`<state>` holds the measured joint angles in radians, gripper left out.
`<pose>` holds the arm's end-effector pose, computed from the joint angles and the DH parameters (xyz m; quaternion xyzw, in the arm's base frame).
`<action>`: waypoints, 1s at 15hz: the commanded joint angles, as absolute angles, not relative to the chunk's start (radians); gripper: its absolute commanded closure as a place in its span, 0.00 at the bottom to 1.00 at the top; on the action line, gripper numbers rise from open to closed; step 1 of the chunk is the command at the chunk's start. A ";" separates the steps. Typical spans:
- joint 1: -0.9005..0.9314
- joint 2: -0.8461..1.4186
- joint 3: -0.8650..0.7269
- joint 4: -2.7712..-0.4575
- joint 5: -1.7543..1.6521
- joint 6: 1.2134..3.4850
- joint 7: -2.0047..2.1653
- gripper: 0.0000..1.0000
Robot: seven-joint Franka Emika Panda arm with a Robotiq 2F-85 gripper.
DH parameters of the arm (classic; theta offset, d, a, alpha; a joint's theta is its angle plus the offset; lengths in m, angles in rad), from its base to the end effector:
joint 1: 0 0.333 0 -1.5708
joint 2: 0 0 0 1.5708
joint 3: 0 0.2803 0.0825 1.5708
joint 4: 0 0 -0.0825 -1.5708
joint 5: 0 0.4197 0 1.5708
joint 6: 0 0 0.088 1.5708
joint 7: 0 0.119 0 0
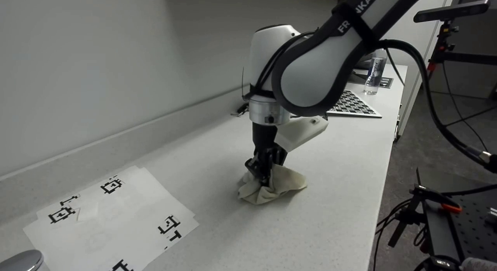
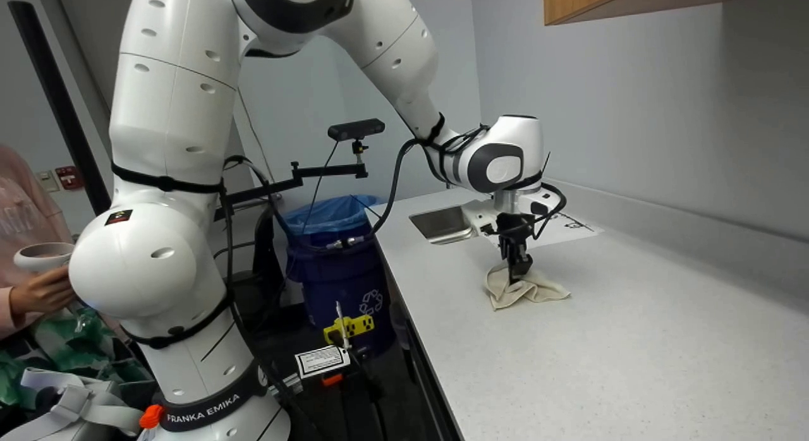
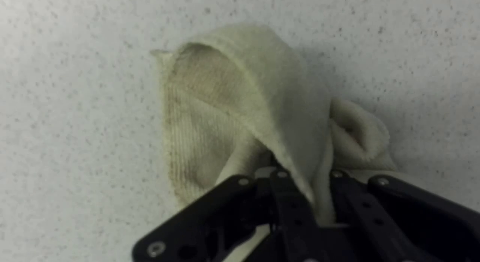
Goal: Use the towel to wipe the counter
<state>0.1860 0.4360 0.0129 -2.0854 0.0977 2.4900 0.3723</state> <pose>0.5767 0.1168 0.1370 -0.9914 0.1262 0.0241 0.0260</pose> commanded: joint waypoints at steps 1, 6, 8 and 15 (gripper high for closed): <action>0.185 0.351 0.045 -2.200 0.127 2.506 0.373 0.96; 0.222 0.380 0.099 -2.151 0.115 2.490 0.376 0.96; 0.244 0.382 0.115 -2.126 0.104 2.484 0.384 0.96; 0.279 0.401 0.097 -2.047 0.032 2.473 0.393 0.96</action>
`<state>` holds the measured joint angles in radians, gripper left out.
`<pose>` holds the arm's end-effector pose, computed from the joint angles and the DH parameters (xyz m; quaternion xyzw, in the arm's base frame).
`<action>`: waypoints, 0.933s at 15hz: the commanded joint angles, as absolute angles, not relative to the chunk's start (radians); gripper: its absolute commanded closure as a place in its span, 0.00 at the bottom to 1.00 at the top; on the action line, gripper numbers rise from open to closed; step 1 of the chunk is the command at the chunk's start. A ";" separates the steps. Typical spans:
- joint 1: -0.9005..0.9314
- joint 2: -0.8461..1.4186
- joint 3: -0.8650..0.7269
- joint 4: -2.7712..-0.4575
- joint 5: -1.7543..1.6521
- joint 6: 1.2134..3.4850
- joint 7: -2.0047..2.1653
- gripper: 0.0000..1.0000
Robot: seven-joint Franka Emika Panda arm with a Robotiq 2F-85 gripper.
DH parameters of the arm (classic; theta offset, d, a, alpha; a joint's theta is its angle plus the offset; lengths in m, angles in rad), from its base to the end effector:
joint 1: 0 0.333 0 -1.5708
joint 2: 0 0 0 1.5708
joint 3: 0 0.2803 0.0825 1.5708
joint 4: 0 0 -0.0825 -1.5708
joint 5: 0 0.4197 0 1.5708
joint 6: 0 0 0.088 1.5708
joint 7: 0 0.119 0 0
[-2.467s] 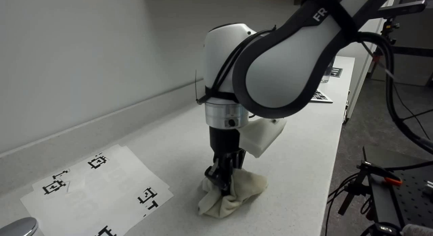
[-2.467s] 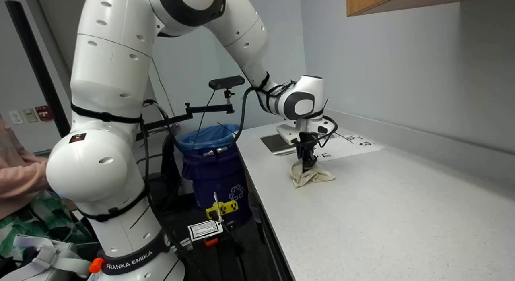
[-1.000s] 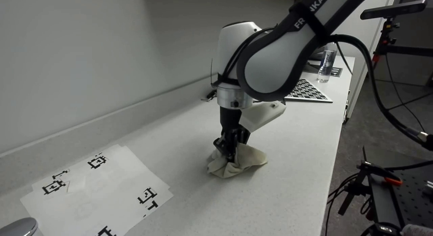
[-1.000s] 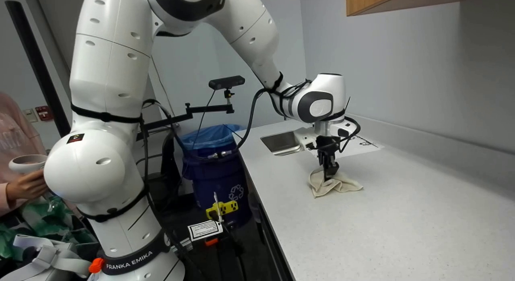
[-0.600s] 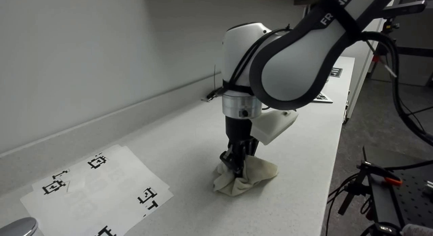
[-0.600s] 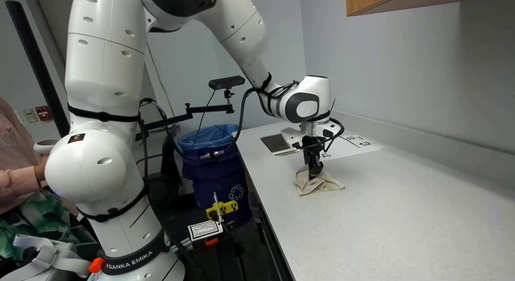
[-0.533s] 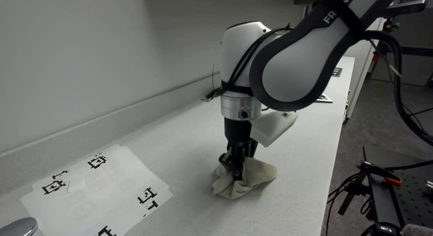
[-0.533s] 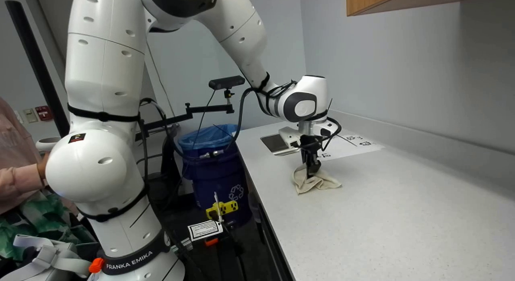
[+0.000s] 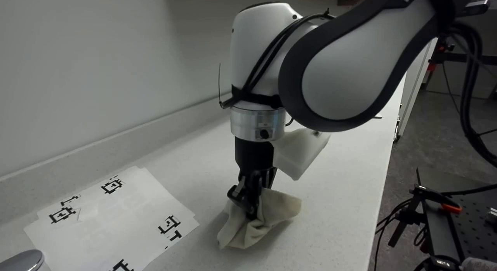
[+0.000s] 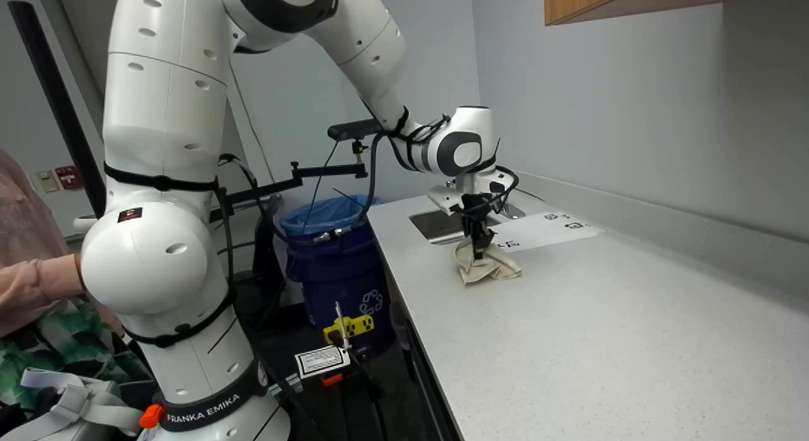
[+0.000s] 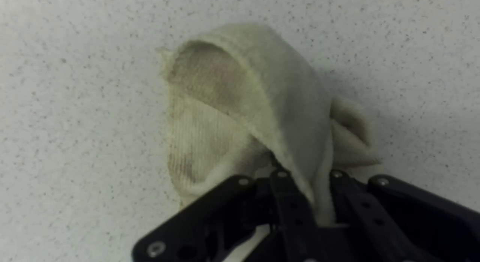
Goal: Use the towel to wipe the counter
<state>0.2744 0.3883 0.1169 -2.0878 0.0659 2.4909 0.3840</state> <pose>0.5507 0.2298 0.1659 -0.9987 0.0269 0.0084 0.0422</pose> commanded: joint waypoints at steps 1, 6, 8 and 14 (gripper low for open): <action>0.272 0.408 0.093 -2.040 0.028 2.475 0.382 0.96; 0.258 0.427 0.076 -2.026 0.020 2.475 0.362 0.53; 0.250 0.417 0.081 -2.044 0.029 2.478 0.344 0.37; 0.255 0.329 0.091 -2.145 0.027 2.496 0.343 0.00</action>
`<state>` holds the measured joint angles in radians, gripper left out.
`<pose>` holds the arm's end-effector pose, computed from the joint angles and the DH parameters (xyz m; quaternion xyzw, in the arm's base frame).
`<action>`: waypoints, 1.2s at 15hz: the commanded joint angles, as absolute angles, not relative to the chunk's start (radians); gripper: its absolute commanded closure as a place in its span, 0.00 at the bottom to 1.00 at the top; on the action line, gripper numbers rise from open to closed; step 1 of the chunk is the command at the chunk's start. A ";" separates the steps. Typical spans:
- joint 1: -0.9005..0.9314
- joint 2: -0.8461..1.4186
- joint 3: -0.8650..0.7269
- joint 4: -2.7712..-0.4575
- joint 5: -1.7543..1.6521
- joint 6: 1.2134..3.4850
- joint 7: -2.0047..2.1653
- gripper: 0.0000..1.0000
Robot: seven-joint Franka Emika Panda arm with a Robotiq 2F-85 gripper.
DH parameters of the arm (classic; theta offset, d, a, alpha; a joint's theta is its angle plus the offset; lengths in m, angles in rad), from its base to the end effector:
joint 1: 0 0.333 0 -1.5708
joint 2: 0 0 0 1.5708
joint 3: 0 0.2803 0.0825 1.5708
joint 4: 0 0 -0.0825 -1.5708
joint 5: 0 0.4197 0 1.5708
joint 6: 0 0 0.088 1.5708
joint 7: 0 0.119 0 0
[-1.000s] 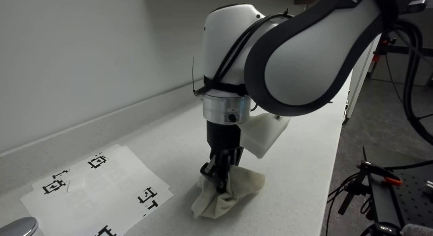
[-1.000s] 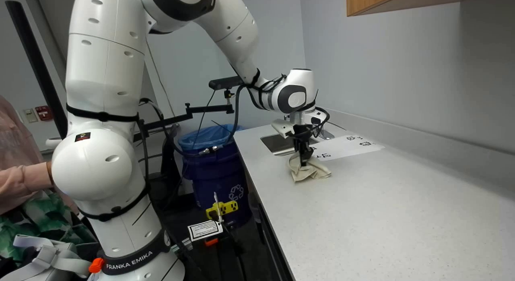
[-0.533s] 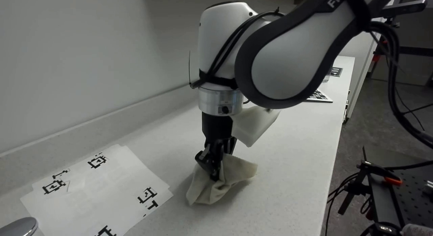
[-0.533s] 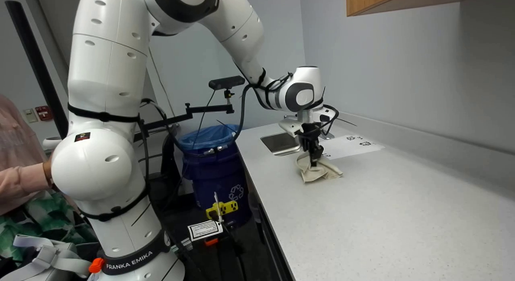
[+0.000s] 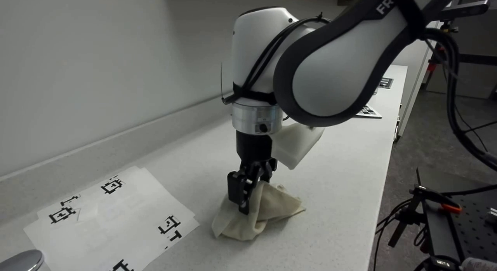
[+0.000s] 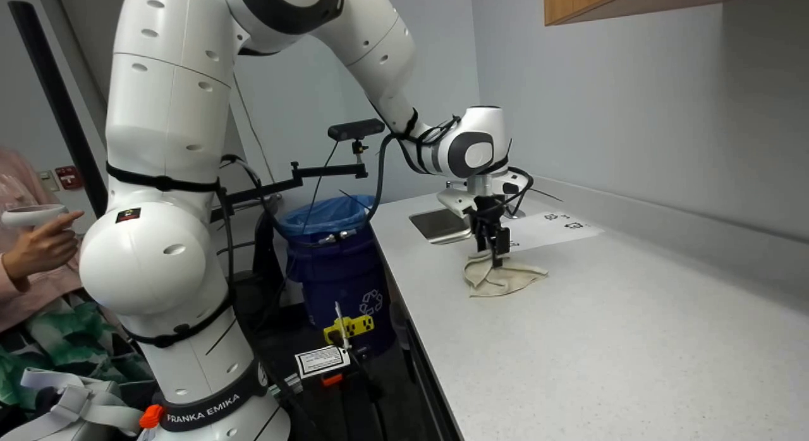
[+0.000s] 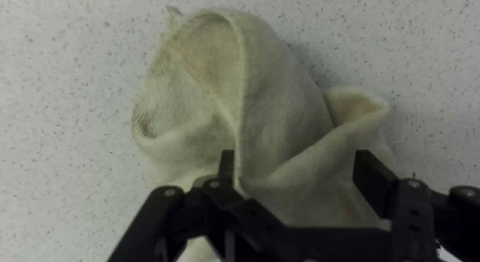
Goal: Use the towel to wipe the counter
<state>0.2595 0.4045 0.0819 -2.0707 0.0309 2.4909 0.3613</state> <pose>0.5653 0.2026 0.1625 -0.9993 0.0256 0.0010 0.0268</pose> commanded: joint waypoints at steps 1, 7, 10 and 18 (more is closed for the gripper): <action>0.254 0.308 0.097 -2.166 0.032 2.489 0.339 0.00; 0.274 0.105 0.133 -2.324 0.006 2.446 0.369 0.00; 0.274 -0.003 0.162 -2.390 -0.005 2.406 0.385 0.00; 0.263 -0.260 0.250 -2.496 -0.010 2.260 0.399 0.00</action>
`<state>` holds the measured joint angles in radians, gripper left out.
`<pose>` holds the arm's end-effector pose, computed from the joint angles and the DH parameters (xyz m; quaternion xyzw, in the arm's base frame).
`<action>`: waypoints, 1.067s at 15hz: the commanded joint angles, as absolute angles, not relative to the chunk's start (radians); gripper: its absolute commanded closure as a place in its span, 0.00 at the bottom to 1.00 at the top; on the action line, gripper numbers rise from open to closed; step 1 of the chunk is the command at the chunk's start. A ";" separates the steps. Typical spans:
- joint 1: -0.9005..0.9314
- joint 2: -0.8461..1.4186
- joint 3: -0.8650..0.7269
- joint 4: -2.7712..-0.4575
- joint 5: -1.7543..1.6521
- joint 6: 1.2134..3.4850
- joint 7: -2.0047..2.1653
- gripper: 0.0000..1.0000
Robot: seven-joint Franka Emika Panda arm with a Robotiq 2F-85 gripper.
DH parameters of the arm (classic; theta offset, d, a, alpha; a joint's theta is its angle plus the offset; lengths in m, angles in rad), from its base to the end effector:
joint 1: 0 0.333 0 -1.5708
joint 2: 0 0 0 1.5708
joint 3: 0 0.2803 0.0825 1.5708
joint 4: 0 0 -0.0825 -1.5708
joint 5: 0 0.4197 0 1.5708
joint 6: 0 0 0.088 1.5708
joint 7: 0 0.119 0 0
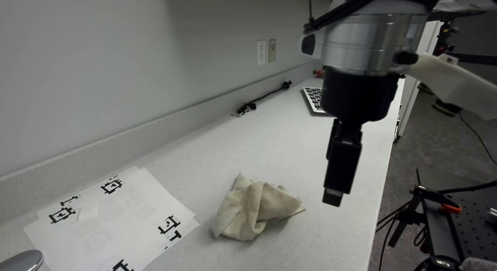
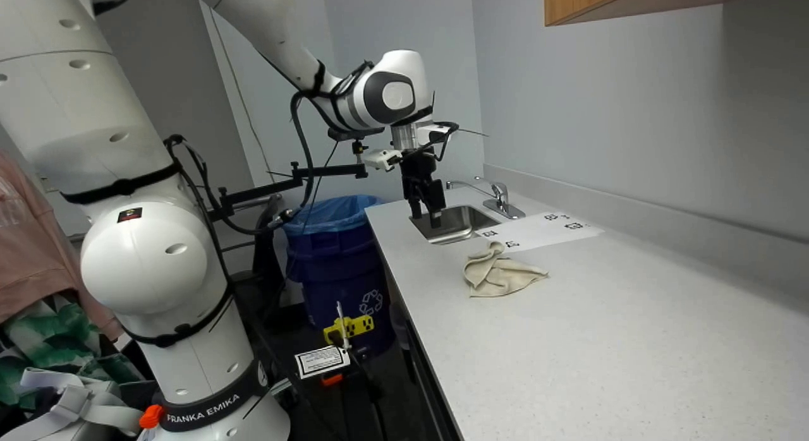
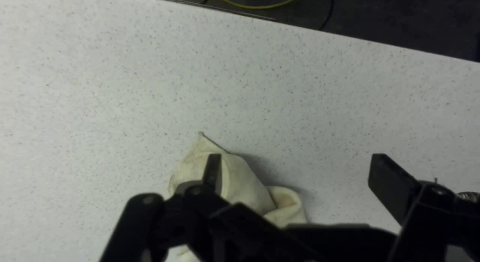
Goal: Use the towel to wipe the counter
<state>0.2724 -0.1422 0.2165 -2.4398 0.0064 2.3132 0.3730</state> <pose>0.4426 0.2328 0.2857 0.9984 0.0548 0.0110 0.0091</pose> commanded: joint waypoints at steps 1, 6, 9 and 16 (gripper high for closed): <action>0.264 -0.281 0.259 -2.502 -0.005 2.243 0.397 0.00; 0.254 -0.251 0.268 -2.484 0.012 2.257 0.376 0.00; 0.254 -0.252 0.268 -2.488 0.012 2.257 0.376 0.00; 0.254 -0.252 0.268 -2.489 0.012 2.257 0.376 0.00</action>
